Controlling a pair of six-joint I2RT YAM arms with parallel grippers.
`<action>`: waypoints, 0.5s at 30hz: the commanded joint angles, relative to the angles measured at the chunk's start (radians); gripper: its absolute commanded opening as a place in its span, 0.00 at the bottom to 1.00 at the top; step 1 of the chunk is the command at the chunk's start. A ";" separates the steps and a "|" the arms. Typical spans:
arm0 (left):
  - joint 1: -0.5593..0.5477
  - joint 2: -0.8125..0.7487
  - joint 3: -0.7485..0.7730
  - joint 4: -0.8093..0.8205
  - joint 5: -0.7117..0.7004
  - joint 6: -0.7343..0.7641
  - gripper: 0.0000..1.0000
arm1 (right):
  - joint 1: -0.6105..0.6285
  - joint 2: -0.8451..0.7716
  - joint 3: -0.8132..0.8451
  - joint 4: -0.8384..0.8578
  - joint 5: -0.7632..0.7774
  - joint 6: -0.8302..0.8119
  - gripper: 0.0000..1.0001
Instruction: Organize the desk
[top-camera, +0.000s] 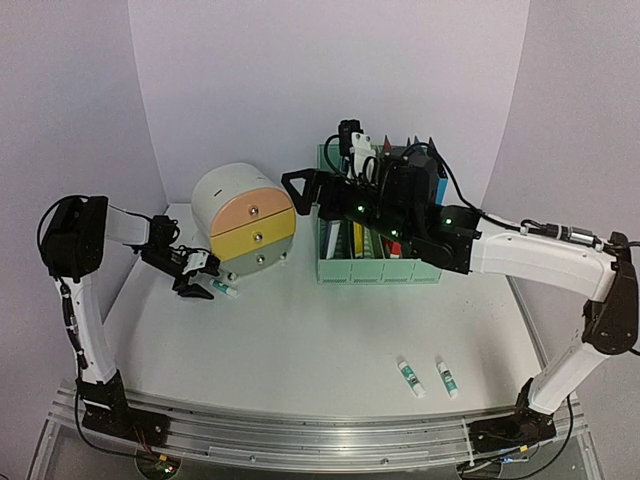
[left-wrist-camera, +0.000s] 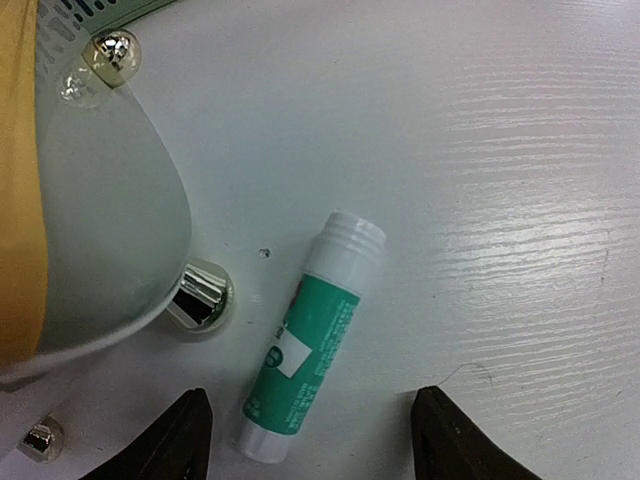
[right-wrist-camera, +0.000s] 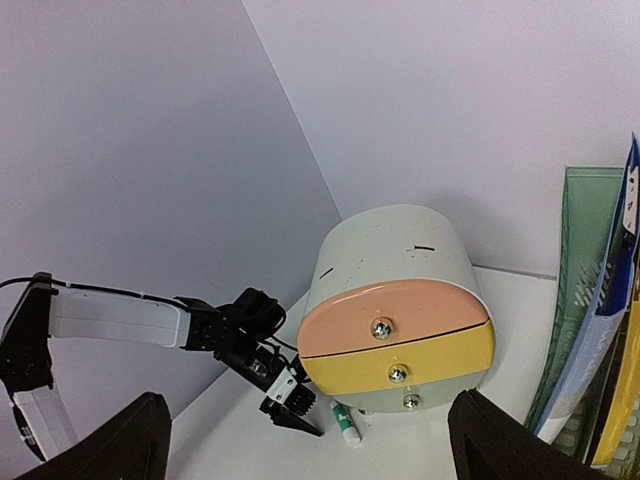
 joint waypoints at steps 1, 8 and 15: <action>-0.013 0.042 0.100 -0.111 -0.049 0.034 0.64 | 0.002 0.020 0.052 0.001 0.017 -0.018 0.98; -0.023 -0.018 -0.020 -0.124 -0.112 0.180 0.51 | 0.002 0.020 0.052 -0.009 0.032 -0.017 0.98; -0.070 -0.060 -0.089 -0.092 -0.146 0.168 0.33 | 0.002 0.094 0.095 -0.050 0.043 0.063 0.98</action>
